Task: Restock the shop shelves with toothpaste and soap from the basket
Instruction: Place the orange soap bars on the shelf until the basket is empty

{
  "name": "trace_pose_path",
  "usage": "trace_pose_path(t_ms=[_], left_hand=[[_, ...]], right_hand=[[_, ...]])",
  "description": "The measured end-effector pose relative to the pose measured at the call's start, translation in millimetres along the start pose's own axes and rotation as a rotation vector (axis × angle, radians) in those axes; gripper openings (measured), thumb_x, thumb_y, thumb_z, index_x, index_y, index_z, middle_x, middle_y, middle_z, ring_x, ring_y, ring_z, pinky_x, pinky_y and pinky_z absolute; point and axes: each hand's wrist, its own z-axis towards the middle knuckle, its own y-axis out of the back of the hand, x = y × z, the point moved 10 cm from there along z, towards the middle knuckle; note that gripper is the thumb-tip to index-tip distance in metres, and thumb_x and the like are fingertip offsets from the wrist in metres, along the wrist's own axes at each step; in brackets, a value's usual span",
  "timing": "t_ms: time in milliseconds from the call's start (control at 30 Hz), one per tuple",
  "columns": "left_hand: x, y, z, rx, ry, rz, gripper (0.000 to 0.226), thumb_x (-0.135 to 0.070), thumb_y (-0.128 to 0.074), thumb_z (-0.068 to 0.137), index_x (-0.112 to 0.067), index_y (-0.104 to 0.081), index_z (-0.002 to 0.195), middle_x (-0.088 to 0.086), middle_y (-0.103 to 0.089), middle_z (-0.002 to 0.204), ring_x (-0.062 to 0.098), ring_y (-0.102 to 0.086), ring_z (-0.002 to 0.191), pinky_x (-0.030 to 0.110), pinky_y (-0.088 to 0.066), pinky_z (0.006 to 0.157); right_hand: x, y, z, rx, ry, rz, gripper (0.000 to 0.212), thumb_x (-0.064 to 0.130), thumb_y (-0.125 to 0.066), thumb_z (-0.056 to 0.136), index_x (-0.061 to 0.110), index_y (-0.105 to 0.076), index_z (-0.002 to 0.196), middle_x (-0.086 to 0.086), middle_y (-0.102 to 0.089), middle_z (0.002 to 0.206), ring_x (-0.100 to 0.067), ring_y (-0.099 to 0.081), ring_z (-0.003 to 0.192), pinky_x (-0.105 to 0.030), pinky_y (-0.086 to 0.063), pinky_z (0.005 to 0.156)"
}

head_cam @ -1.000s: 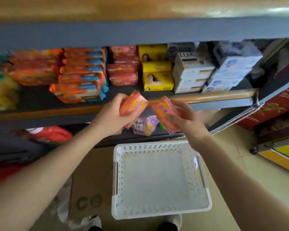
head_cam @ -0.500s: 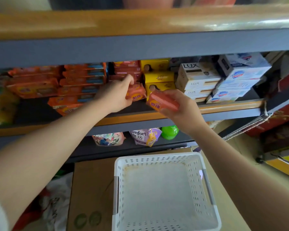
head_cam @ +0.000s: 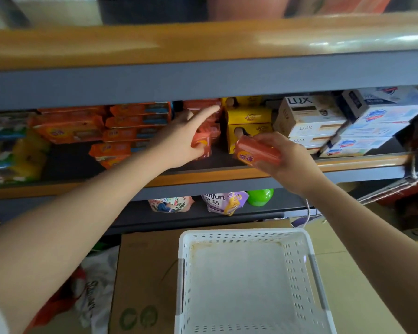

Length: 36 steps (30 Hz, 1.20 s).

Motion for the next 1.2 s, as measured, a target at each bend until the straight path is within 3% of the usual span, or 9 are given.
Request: trace_pose_path(t_ms=[100, 200, 367, 500, 567, 667, 867, 967, 1200], left_hand=[[12, 1, 2, 0.104, 0.021, 0.204, 0.054, -0.015, -0.062, 0.081, -0.028, -0.044, 0.13, 0.01, -0.041, 0.125, 0.026, -0.051, 0.102, 0.034, -0.045, 0.077], [14, 7, 5, 0.138, -0.049, 0.469, 0.033, -0.018, -0.062, 0.081, -0.017, -0.048, 0.112, 0.008, -0.049, 0.108, 0.026, -0.052, 0.087, 0.033, -0.041, 0.068], [8, 16, -1, -0.034, -0.05, 0.175, 0.028, -0.02, -0.065, 0.083, -0.013, -0.045, 0.102, -0.007, -0.041, 0.07, 0.014, -0.037, 0.057, 0.03, -0.024, 0.053], [2, -1, 0, -0.06, -0.062, 0.4, 0.027, -0.026, -0.063, 0.083, -0.011, -0.048, 0.1, 0.008, -0.056, 0.103, 0.029, -0.054, 0.082, 0.035, -0.039, 0.064], [5, -8, 3, -0.055, -0.078, 0.579, 0.031, -0.026, -0.063, 0.082, -0.007, -0.055, 0.105, 0.012, -0.056, 0.112, 0.034, -0.05, 0.106, 0.042, -0.038, 0.086], [13, -8, 5, -0.06, -0.069, 0.652, 0.039, -0.029, -0.065, 0.08, -0.003, -0.058, 0.108, 0.013, -0.056, 0.113, 0.035, -0.044, 0.114, 0.044, -0.032, 0.095], [23, 5, 8, 0.042, -0.164, 0.498, 0.026, -0.029, -0.063, 0.08, -0.013, -0.06, 0.1, 0.008, -0.054, 0.117, 0.03, -0.044, 0.114, 0.039, -0.033, 0.094], [40, 15, 2, -0.007, -0.188, 0.437, 0.038, -0.02, -0.059, 0.079, -0.014, -0.059, 0.116, 0.009, -0.052, 0.129, 0.031, -0.042, 0.123, 0.043, -0.033, 0.102], [57, -9, 2, 0.16, -0.16, 0.386, 0.057, -0.024, -0.04, 0.085, -0.004, -0.037, 0.138, 0.016, -0.032, 0.149, 0.027, -0.017, 0.142, 0.04, -0.015, 0.118]], right_hand=[[9, -4, 4, 0.016, 0.053, -0.053, 0.05, 0.017, -0.067, 0.083, 0.022, -0.049, 0.129, -0.003, -0.062, 0.121, -0.023, -0.059, 0.095, -0.021, -0.038, 0.075], [23, -12, 6, 0.046, 0.146, -0.152, 0.052, 0.015, -0.066, 0.083, 0.021, -0.048, 0.131, -0.004, -0.063, 0.121, -0.029, -0.059, 0.102, -0.022, -0.037, 0.075], [21, -13, 8, 0.018, 0.124, -0.106, 0.051, 0.014, -0.067, 0.081, 0.02, -0.05, 0.129, -0.005, -0.063, 0.119, -0.029, -0.059, 0.102, -0.025, -0.041, 0.078], [25, -17, 7, 0.027, 0.162, -0.138, 0.051, 0.016, -0.067, 0.083, 0.018, -0.049, 0.13, -0.007, -0.063, 0.119, -0.03, -0.057, 0.102, -0.025, -0.041, 0.078], [31, -22, 10, 0.042, 0.188, -0.154, 0.049, 0.018, -0.067, 0.083, 0.016, -0.05, 0.129, -0.009, -0.063, 0.118, -0.032, -0.054, 0.103, -0.033, -0.045, 0.084], [42, -37, 18, 0.076, 0.236, -0.217, 0.047, 0.021, -0.062, 0.081, 0.018, -0.052, 0.127, -0.008, -0.062, 0.116, -0.034, -0.049, 0.1, -0.043, -0.044, 0.09], [65, -66, 38, 0.133, 0.285, -0.148, 0.04, 0.009, -0.071, 0.075, 0.015, -0.065, 0.114, -0.006, -0.065, 0.115, -0.027, -0.057, 0.106, -0.036, -0.041, 0.095], [69, -77, 42, 0.072, 0.279, -0.242, 0.038, 0.014, -0.074, 0.072, 0.013, -0.064, 0.108, -0.011, -0.056, 0.119, -0.033, -0.052, 0.107, -0.044, -0.036, 0.095], [73, -80, 48, -0.025, 0.119, -0.532, 0.07, 0.04, -0.075, 0.071, 0.008, -0.042, 0.124, -0.017, -0.038, 0.134, -0.036, -0.038, 0.119, -0.045, -0.033, 0.098]])
